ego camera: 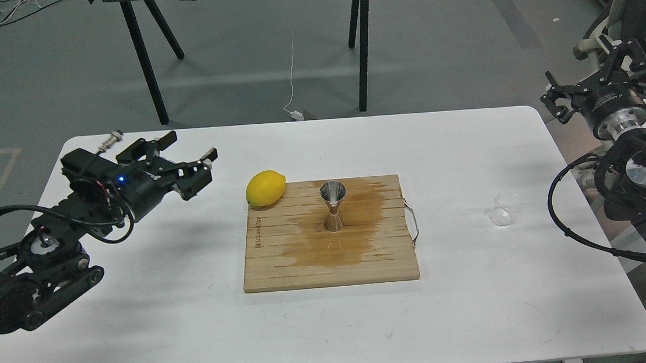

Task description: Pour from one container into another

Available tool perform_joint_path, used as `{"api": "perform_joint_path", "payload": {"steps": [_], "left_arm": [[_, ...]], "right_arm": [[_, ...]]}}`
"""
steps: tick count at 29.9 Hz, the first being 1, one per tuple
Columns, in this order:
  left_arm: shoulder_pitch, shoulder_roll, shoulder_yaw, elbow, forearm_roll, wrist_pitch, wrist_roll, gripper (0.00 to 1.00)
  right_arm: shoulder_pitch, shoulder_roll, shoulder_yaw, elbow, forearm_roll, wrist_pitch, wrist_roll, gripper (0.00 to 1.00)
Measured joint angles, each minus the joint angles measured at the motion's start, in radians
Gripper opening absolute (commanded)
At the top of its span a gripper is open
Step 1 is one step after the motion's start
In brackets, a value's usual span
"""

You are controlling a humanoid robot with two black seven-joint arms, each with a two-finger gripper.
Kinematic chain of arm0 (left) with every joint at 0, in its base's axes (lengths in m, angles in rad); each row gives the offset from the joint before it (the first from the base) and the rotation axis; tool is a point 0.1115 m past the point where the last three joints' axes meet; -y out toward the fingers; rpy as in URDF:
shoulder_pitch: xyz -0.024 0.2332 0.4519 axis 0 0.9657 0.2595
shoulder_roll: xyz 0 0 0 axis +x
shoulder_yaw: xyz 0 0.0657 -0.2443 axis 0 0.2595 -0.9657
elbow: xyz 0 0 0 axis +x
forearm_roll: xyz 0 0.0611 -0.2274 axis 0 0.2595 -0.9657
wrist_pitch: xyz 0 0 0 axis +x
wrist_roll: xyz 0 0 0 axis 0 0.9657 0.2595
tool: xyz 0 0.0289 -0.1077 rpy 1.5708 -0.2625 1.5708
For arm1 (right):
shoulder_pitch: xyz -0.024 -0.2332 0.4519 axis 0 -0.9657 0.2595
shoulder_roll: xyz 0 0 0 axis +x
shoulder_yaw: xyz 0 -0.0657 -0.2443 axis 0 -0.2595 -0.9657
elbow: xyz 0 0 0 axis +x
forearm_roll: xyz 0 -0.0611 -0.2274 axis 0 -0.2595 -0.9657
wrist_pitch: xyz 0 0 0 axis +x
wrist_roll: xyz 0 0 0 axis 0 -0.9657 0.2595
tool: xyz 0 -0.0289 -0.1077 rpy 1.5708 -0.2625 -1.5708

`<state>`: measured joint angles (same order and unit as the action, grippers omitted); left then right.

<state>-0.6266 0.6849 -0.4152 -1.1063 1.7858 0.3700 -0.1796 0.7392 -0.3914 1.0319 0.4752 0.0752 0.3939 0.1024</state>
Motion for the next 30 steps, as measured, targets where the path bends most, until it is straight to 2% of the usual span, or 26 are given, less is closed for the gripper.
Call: {"api": "perform_joint_path", "payload": {"steps": [3, 5, 7, 11, 14, 18, 20, 23, 30], "left_arm": [[-0.007, 0.017, -0.046, -0.008, -0.259, -0.019, -0.018, 0.95], [-0.016, 0.020, -0.096, -0.010, -0.431, -0.063, -0.028, 0.95], [-0.019, 0.019, -0.167, -0.009, -0.582, -0.131, -0.031, 0.95], [-0.025, 0.013, -0.343, 0.037, -0.876, -0.334, -0.028, 0.95], [-0.061, -0.005, -0.423, 0.163, -1.048, -0.491, -0.028, 0.97], [-0.166, -0.094, -0.442, 0.437, -1.211, -0.733, -0.034, 0.97], [-0.205, -0.126, -0.444, 0.569, -1.265, -0.817, -0.036, 0.98], [-0.249, -0.166, -0.441, 0.702, -1.330, -0.853, -0.037, 0.99], [-0.266, -0.182, -0.435, 0.733, -1.353, -0.859, -0.037, 0.99]], "right_arm": [[0.001, -0.002, -0.004, 0.002, 0.000, 0.001, -0.005, 0.99], [0.001, -0.002, -0.007, 0.002, 0.000, 0.002, -0.005, 0.99], [0.001, -0.001, -0.009, 0.004, 0.000, 0.004, -0.005, 0.99], [0.001, -0.004, -0.014, 0.026, -0.001, 0.012, -0.005, 0.99], [0.000, -0.013, -0.028, 0.068, -0.003, 0.012, -0.007, 0.99], [-0.001, -0.031, -0.072, 0.144, -0.003, 0.000, -0.009, 0.99], [-0.007, -0.059, -0.081, 0.189, -0.004, -0.010, -0.009, 0.99], [-0.027, -0.107, -0.084, 0.277, -0.004, -0.034, -0.009, 0.99], [-0.199, -0.217, -0.022, 0.500, 0.001, -0.047, -0.007, 0.99]]}}
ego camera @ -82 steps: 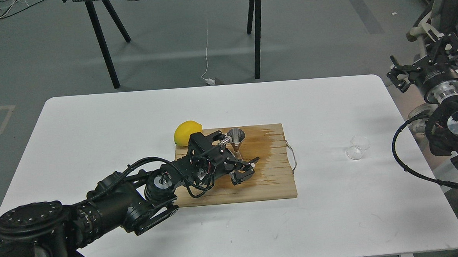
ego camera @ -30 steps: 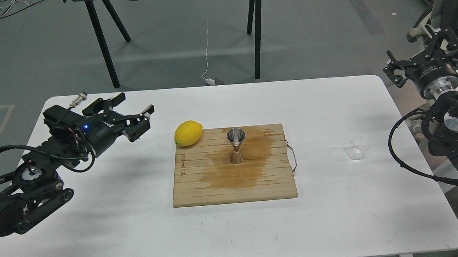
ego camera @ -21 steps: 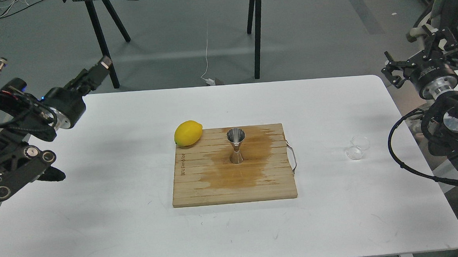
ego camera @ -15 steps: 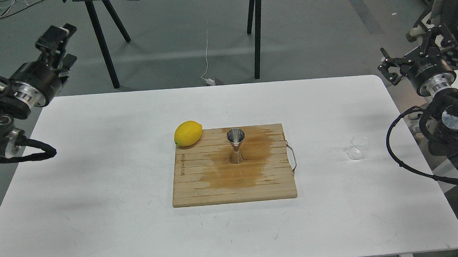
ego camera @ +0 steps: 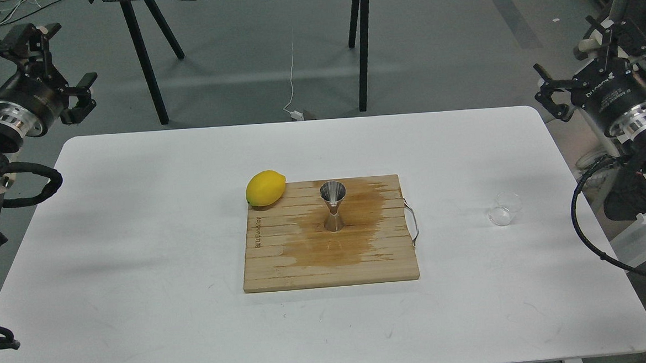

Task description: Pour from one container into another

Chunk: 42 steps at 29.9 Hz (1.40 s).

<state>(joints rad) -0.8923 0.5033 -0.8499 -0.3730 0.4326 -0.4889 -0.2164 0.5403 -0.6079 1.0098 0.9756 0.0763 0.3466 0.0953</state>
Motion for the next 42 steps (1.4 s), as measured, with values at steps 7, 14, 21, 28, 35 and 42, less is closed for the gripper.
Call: {"api": "perform_joint_path", "payload": {"steps": [7, 14, 21, 28, 35, 42], "left_arm": [[0.000, -0.004, 0.006, 0.000, 0.000, 0.000, 0.000, 0.99], [0.000, 0.002, 0.016, -0.001, 0.004, 0.000, 0.003, 0.99], [-0.005, 0.007, 0.017, -0.003, 0.004, 0.000, 0.005, 0.99], [-0.006, 0.027, 0.016, -0.005, 0.005, 0.000, 0.005, 0.99], [-0.007, 0.050, 0.015, -0.006, 0.003, 0.000, 0.007, 0.99], [-0.007, 0.066, 0.017, -0.006, 0.003, 0.000, 0.010, 0.99]], "right_arm": [[-0.302, -0.001, 0.200, 0.219, 0.117, -0.066, -0.003, 0.99], [-0.473, 0.044, 0.235, 0.346, 0.299, -0.173, 0.003, 0.99], [-0.559, 0.139, 0.261, 0.352, 0.338, -0.276, 0.001, 0.98], [-0.602, 0.240, 0.260, 0.345, 0.338, -0.300, -0.003, 0.99], [-0.612, 0.318, 0.267, 0.263, 0.370, -0.218, -0.018, 0.99], [-0.598, 0.354, 0.269, 0.146, 0.397, -0.129, -0.021, 0.99]]}}
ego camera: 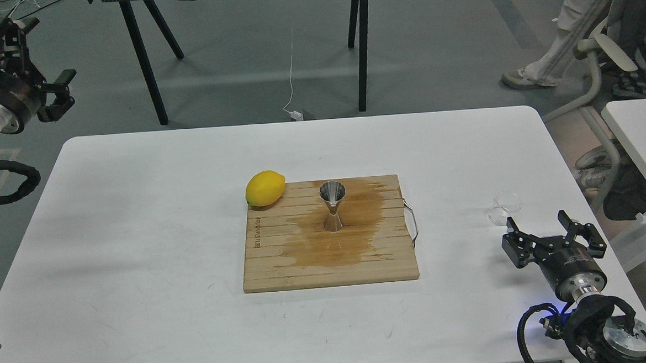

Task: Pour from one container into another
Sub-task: 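Grasp the small clear glass cup with the right gripper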

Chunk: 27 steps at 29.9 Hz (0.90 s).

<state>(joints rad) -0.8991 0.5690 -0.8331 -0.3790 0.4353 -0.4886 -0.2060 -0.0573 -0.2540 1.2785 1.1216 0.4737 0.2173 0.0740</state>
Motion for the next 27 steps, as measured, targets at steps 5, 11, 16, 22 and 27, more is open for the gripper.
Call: {"api": "perform_joint_path", "payload": {"steps": [5, 11, 16, 22, 27], "left_arm": [[0.000, 0.002, 0.000, 0.000, -0.001, 0.000, 0.000, 0.99], [0.000, 0.003, -0.001, 0.000, -0.001, 0.000, 0.000, 0.99], [-0.005, 0.005, -0.001, 0.000, -0.001, 0.000, 0.000, 0.99], [-0.007, 0.005, -0.002, 0.000, -0.001, 0.000, 0.000, 0.99], [-0.008, 0.008, -0.001, 0.000, -0.001, 0.000, 0.000, 0.99]], "right_arm": [[0.015, 0.027, 0.000, -0.016, 0.001, 0.005, -0.002, 0.99], [0.031, 0.057, 0.000, -0.018, 0.004, -0.005, -0.008, 0.99], [0.055, 0.077, -0.001, -0.039, 0.005, -0.021, -0.010, 0.99], [0.072, 0.083, -0.001, -0.056, 0.005, -0.028, -0.010, 0.99], [0.091, 0.083, 0.003, -0.079, 0.005, -0.029, -0.011, 0.99]]}}
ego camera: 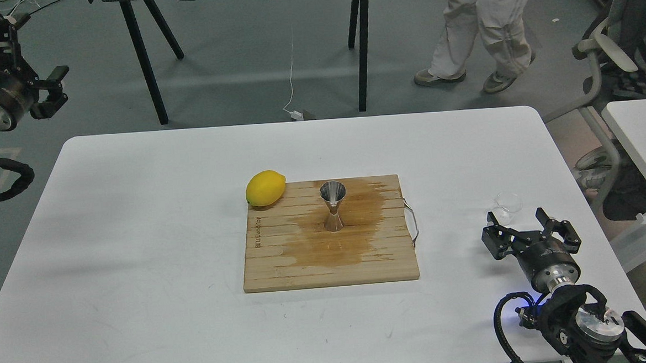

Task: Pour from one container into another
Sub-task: 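Grasp the small clear glass cup with the right gripper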

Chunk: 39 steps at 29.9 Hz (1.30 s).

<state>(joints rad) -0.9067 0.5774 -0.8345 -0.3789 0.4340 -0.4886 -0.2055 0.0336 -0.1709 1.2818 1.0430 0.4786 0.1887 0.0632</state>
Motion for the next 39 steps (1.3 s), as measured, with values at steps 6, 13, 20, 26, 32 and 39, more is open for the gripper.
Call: {"api": "perform_joint_path", "payload": {"steps": [6, 13, 20, 26, 32, 39], "left_arm": [[0.000, 0.001, 0.000, 0.000, 0.000, 0.000, 0.000, 0.99], [-0.002, 0.002, 0.000, 0.000, 0.000, 0.000, 0.000, 0.99], [-0.009, 0.002, 0.000, 0.000, 0.000, 0.000, 0.000, 0.99], [-0.015, 0.003, 0.000, 0.000, 0.000, 0.000, 0.000, 0.99], [-0.021, 0.012, 0.000, 0.000, 0.000, 0.000, 0.001, 0.99], [-0.021, 0.015, 0.000, 0.000, 0.000, 0.000, 0.001, 0.99]], "right_arm": [[0.036, 0.010, -0.001, -0.044, 0.000, 0.000, 0.000, 0.99], [0.085, 0.024, -0.018, -0.136, -0.001, 0.001, -0.008, 0.99], [0.139, 0.032, -0.023, -0.204, -0.003, 0.003, -0.020, 0.98], [0.178, 0.041, -0.051, -0.270, -0.003, 0.002, -0.026, 0.95], [0.201, 0.044, -0.079, -0.298, -0.005, 0.001, -0.026, 0.86], [0.207, 0.049, -0.082, -0.308, -0.008, 0.003, -0.026, 0.72]]}}
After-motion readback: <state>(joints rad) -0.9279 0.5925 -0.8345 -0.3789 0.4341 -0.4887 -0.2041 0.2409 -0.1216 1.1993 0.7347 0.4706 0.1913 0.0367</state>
